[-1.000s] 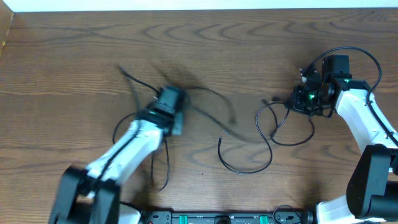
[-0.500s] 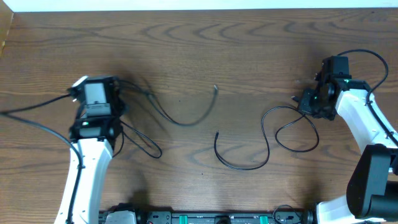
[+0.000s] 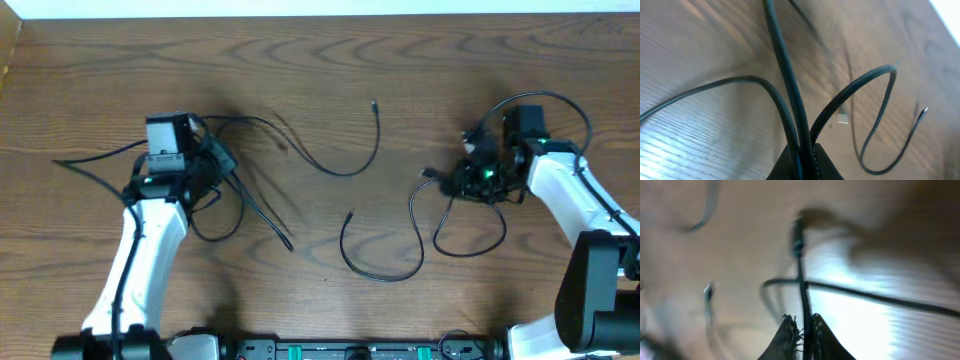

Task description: Untangle cables

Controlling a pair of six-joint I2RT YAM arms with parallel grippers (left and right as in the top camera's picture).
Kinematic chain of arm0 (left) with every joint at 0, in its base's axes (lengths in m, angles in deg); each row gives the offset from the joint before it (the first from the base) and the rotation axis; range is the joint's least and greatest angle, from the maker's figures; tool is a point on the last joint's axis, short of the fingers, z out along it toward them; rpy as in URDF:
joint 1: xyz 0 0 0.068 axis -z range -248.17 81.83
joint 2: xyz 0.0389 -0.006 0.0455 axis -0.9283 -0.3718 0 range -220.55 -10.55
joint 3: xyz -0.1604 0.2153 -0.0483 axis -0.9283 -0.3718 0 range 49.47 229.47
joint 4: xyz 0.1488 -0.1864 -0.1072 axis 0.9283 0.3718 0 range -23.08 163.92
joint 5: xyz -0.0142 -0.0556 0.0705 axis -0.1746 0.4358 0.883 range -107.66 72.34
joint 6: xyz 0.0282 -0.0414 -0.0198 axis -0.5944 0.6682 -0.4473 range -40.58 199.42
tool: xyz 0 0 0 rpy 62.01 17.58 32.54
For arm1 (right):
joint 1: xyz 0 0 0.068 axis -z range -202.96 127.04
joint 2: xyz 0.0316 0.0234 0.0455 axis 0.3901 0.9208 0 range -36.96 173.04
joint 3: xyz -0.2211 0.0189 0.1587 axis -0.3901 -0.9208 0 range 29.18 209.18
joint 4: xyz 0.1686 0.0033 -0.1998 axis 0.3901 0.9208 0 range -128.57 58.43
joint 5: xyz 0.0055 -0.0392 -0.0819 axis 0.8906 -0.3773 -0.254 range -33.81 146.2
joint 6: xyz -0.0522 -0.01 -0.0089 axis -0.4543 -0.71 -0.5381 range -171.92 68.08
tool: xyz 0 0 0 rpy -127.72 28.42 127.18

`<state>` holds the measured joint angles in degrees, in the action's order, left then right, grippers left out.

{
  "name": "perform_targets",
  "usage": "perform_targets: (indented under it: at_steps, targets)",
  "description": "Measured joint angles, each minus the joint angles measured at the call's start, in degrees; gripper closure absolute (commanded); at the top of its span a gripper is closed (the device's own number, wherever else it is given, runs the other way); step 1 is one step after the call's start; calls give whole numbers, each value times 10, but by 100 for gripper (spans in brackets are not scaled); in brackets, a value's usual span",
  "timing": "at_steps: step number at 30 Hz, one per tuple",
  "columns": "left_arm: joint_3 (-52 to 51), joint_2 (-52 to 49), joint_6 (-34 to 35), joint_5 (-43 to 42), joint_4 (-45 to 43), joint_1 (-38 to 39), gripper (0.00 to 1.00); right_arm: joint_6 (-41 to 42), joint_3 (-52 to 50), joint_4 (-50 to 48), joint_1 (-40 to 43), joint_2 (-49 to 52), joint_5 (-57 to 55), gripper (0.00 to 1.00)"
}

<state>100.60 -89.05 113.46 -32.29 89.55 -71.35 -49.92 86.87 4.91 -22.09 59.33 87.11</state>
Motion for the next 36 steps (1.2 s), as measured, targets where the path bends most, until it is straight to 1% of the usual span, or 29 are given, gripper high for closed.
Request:
perform_targets:
  at_steps: [2, 7, 10, 12, 14, 17, 19, 20, 23, 25, 28, 31, 34, 36]
  targets:
    - [0, -22, 0, -4, 0, 2, 92, -29, -2, 14, -17, 0, 30, 90]
    - [0, -76, 0, 2, -1, 2, 93, -75, -2, 28, -64, 0, 68, 74]
    - [0, -104, 0, 7, -1, 2, 92, -89, -2, 28, -96, 0, 68, 69]
    - [0, -118, 0, 10, -1, 2, 92, -94, -2, 28, -121, 0, 64, 62]
    - [0, -126, 0, 12, -1, 2, 92, -100, -2, 33, -151, 0, 57, 52]
    - [0, -130, 0, 16, -1, 2, 92, -103, -2, 46, -198, 0, 53, 44]
    - [0, -130, 0, 24, -1, 2, 92, -104, -2, 57, -226, 0, 52, 33]
    - [0, -130, 0, 29, -1, 2, 92, -104, -2, 63, -241, 0, 51, 26]
    - [0, -130, 0, 43, -2, 2, 92, -109, -3, 70, -284, 0, 50, 15]
    - [0, -130, 0, 48, -1, 2, 92, -111, -3, 72, -315, 0, 46, 12]
    - [0, -130, 0, 52, -1, 2, 92, -106, -3, 74, -354, 0, 25, 10]
    - [0, -130, 0, 56, -1, 2, 92, -93, -3, 75, -391, 0, -25, 9]
    - [0, -130, 0, 58, -1, 2, 92, -69, -4, 66, -447, 0, -104, 7]
    - [0, -130, 0, 58, -1, 2, 92, -63, -7, 58, -464, 0, -123, 4]
